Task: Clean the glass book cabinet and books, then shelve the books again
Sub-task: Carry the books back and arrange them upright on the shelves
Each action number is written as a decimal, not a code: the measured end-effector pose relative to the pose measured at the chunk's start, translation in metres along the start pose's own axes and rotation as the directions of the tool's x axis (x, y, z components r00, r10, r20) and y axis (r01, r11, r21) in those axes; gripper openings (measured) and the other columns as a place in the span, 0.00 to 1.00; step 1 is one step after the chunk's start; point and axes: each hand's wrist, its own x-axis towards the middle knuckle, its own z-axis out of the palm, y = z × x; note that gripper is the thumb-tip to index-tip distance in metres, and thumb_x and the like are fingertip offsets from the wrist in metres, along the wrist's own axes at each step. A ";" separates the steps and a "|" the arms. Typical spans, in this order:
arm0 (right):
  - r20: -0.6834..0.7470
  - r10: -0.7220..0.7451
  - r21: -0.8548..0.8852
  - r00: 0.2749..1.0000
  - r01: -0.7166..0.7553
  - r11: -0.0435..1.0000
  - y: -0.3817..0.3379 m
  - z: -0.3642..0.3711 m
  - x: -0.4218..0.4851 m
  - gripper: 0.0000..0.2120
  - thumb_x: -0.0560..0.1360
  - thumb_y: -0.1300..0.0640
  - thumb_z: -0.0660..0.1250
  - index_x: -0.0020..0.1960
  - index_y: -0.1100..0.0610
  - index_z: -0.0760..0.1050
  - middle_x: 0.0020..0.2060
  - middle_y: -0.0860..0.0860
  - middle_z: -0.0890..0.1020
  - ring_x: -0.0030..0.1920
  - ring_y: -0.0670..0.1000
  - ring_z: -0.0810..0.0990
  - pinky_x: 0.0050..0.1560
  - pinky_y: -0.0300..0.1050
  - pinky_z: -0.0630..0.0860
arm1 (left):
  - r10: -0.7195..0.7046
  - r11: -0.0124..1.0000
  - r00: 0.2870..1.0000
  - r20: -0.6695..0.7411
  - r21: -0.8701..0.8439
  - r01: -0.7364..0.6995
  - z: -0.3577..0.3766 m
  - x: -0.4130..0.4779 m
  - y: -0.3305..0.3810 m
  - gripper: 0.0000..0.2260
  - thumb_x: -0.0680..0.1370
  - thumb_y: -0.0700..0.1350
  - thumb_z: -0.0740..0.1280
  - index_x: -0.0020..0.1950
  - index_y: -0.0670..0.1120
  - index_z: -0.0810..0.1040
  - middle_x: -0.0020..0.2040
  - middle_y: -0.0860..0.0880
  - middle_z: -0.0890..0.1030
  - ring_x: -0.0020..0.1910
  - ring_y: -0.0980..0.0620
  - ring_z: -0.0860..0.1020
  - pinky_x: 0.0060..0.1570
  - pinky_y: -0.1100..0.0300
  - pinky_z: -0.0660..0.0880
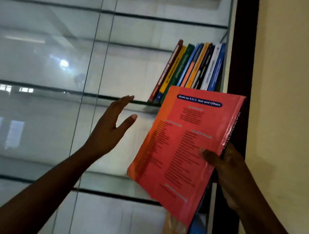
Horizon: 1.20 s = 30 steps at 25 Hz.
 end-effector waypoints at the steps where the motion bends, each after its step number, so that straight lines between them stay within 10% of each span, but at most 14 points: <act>1: -0.015 -0.036 0.001 0.999 0.036 0.999 -0.006 0.002 0.017 0.14 0.75 0.65 0.64 0.52 0.46 0.74 0.46 0.43 0.82 0.44 0.39 0.82 0.41 0.31 0.77 | -0.017 0.999 1.000 -0.011 -0.051 0.016 -0.002 0.023 -0.004 0.20 0.80 0.49 0.61 0.72 0.53 0.64 0.71 0.55 0.66 0.68 0.63 0.63 0.60 0.80 0.57; 9: -0.165 -0.321 -0.194 0.933 0.289 0.938 -0.081 0.079 0.175 0.11 0.76 0.66 0.61 0.43 0.50 0.71 0.45 0.52 0.81 0.47 0.55 0.81 0.48 0.50 0.78 | -0.047 0.903 0.999 0.016 -0.426 0.049 0.004 0.157 -0.015 0.14 0.81 0.56 0.53 0.66 0.61 0.68 0.67 0.60 0.69 0.64 0.66 0.67 0.64 0.65 0.61; 13: -0.194 -0.433 -0.468 0.880 0.305 0.830 -0.088 0.120 0.256 0.07 0.75 0.62 0.62 0.52 0.56 0.74 0.51 0.55 0.80 0.52 0.58 0.79 0.56 0.54 0.75 | 0.016 0.817 0.988 0.153 -0.571 0.075 0.014 0.191 -0.026 0.10 0.82 0.53 0.50 0.51 0.58 0.71 0.42 0.66 0.75 0.31 0.76 0.74 0.31 0.79 0.69; 19: -0.242 -0.448 -0.667 0.861 0.188 0.721 -0.057 0.130 0.287 0.15 0.75 0.59 0.63 0.61 0.62 0.71 0.55 0.58 0.78 0.55 0.58 0.76 0.56 0.47 0.71 | 0.044 0.851 0.897 0.439 -0.486 0.196 0.050 0.199 -0.058 0.27 0.79 0.54 0.58 0.76 0.57 0.51 0.75 0.50 0.61 0.66 0.52 0.66 0.59 0.55 0.66; 25: -0.216 -0.421 -0.715 0.881 0.151 0.683 -0.040 0.138 0.283 0.16 0.77 0.57 0.63 0.62 0.64 0.70 0.57 0.59 0.77 0.53 0.57 0.78 0.45 0.43 0.75 | -0.018 0.879 0.869 0.494 -0.407 0.249 0.054 0.200 -0.074 0.30 0.77 0.58 0.58 0.76 0.59 0.49 0.75 0.48 0.60 0.63 0.48 0.68 0.53 0.51 0.69; 30: -0.105 -0.487 -0.915 0.867 0.107 0.389 -0.042 0.142 0.301 0.24 0.78 0.49 0.59 0.69 0.61 0.63 0.66 0.58 0.70 0.61 0.57 0.73 0.51 0.44 0.68 | -0.076 0.851 0.833 0.547 -0.400 0.340 0.042 0.211 -0.079 0.33 0.74 0.56 0.65 0.76 0.58 0.55 0.73 0.46 0.65 0.62 0.44 0.70 0.48 0.48 0.74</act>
